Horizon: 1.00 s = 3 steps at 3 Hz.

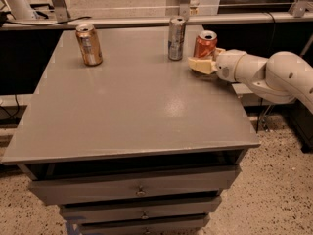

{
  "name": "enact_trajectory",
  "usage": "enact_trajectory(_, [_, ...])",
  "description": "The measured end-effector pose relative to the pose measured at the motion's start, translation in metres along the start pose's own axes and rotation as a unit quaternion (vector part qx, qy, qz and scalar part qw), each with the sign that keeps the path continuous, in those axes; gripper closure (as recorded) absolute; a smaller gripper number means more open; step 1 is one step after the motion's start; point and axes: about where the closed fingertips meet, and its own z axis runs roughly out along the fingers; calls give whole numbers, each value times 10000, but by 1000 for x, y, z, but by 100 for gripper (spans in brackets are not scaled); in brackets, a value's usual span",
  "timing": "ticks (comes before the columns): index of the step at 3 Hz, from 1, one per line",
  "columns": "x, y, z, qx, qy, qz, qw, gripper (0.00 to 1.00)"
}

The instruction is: Move coke can near redbull can

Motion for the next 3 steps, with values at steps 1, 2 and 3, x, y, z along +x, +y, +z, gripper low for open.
enact_trajectory(1, [0, 0, 0, 0, 0, 0, 10000, 82])
enact_trajectory(2, [1, -1, 8, -63, 45, 29, 10000, 59])
enact_trajectory(3, [-1, -1, 7, -64, 46, 29, 10000, 36])
